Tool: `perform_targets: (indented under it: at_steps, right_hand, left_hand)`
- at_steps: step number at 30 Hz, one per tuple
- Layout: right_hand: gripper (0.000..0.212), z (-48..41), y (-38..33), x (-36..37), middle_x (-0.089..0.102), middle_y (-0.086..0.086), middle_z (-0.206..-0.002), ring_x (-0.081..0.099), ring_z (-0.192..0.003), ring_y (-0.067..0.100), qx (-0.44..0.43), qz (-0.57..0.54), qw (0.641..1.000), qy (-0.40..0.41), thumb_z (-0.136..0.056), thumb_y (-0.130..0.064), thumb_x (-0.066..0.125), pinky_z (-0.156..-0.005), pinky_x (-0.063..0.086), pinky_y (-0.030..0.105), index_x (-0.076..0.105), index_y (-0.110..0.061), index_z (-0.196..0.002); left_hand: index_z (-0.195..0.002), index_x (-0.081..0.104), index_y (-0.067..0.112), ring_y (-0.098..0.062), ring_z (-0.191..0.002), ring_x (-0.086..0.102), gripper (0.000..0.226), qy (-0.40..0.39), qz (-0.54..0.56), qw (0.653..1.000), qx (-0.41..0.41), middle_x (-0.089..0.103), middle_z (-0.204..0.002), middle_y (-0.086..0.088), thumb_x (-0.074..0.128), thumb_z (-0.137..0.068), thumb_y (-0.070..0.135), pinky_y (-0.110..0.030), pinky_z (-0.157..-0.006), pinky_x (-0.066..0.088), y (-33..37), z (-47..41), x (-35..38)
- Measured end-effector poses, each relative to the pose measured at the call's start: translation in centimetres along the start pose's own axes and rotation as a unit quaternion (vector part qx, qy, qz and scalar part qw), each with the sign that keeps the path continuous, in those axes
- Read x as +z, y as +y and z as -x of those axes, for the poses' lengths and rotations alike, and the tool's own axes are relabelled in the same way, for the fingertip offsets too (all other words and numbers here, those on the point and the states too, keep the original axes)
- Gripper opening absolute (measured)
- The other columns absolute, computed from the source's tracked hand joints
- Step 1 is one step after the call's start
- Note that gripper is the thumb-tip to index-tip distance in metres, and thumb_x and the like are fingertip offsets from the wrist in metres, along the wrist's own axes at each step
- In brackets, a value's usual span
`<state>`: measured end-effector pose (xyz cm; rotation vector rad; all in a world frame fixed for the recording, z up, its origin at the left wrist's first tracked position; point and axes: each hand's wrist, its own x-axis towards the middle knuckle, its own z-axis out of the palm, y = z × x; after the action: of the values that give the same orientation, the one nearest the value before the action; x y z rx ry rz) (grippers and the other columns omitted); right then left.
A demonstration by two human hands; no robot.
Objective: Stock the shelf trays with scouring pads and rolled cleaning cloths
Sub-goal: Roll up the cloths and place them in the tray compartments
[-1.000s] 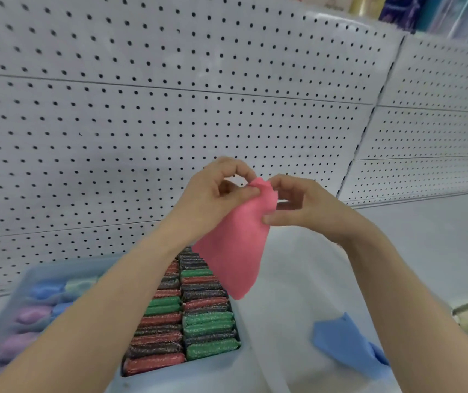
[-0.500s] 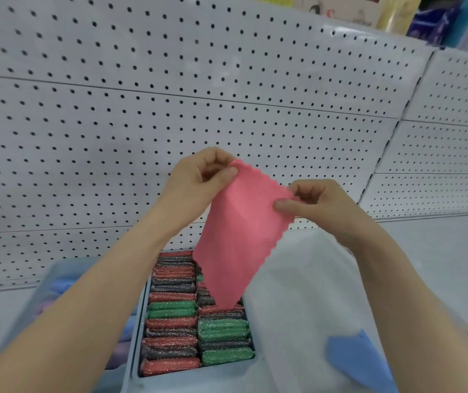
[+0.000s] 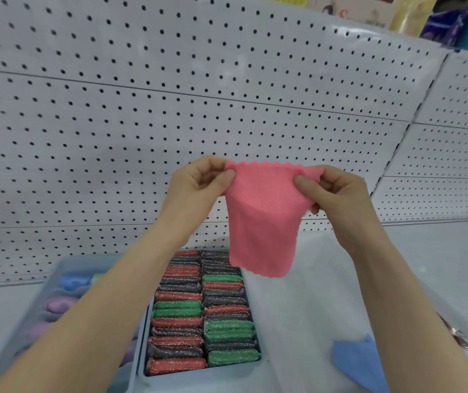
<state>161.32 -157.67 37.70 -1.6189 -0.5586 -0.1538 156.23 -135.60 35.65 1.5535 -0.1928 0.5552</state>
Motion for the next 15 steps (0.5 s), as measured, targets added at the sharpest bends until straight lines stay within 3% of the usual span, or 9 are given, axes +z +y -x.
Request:
perform_targets:
  at_steps: [2, 5, 9, 12, 15]
  right_hand:
    - [0.008, 0.3, -0.4, -0.5, 0.055, -0.002, -0.061, 0.045, -0.055, 0.012, 0.000, -0.014, 0.999, -0.034, -0.082, -0.013, 0.073, -0.051, 0.036, 0.021, 0.070, -0.013, -0.075]
    - [0.011, 0.4, -1.1, -0.7, 0.056, -0.005, -0.060, 0.049, -0.056, 0.009, 0.014, -0.071, 0.993, -0.090, -0.075, -0.024, 0.073, -0.054, 0.038, 0.020, 0.068, -0.016, -0.070]
    - [0.007, 0.0, -0.6, -0.3, 0.063, -0.001, -0.071, 0.055, -0.067, 0.014, 0.005, -0.044, 0.986, -0.159, -0.080, -0.021, 0.074, -0.068, 0.046, 0.025, 0.071, -0.015, -0.080]
    - [0.007, 0.5, -0.9, 0.0, 0.063, -0.003, -0.071, 0.056, -0.066, 0.012, -0.009, -0.007, 0.967, -0.254, -0.078, -0.010, 0.074, -0.066, 0.047, 0.022, 0.072, -0.016, -0.080]
    - [0.006, 0.8, -1.3, 0.9, 0.069, 0.000, -0.074, 0.061, -0.070, 0.013, -0.040, 0.008, 0.973, -0.228, -0.076, -0.006, 0.074, -0.068, 0.050, 0.025, 0.073, -0.008, -0.082]
  left_hand:
    - [-0.093, 0.068, 0.014, -0.008, -0.075, 0.062, 0.007, -0.038, 0.057, 0.998, -0.004, 0.068, -0.082, 0.004, 0.063, -0.089, 0.012, -0.024, -0.073, 0.053, 0.1, 0.2, -0.3]
    - [-0.094, 0.065, 0.010, -0.007, -0.067, 0.056, 0.015, -0.089, 0.136, 0.986, -0.023, 0.063, -0.081, 0.001, 0.061, -0.083, 0.020, -0.019, -0.063, 0.049, 0.2, 0.2, -0.5]
    - [-0.096, 0.067, 0.013, -0.007, -0.078, 0.060, 0.009, -0.071, 0.081, 0.993, -0.039, 0.066, -0.086, 0.004, 0.060, -0.091, 0.013, -0.025, -0.079, 0.051, -0.8, -0.6, -0.1]
    - [-0.098, 0.067, 0.014, -0.013, -0.090, 0.062, 0.016, -0.094, 0.075, 0.991, -0.052, 0.068, -0.092, -0.002, 0.054, -0.096, 0.006, -0.030, -0.090, 0.050, -1.1, -0.5, 0.3]
    - [-0.102, 0.065, 0.013, -0.010, -0.080, 0.064, 0.015, -0.150, 0.102, 0.982, -0.053, 0.069, -0.084, 0.002, 0.054, -0.095, 0.005, -0.020, -0.075, 0.052, -0.4, 0.0, 1.1]
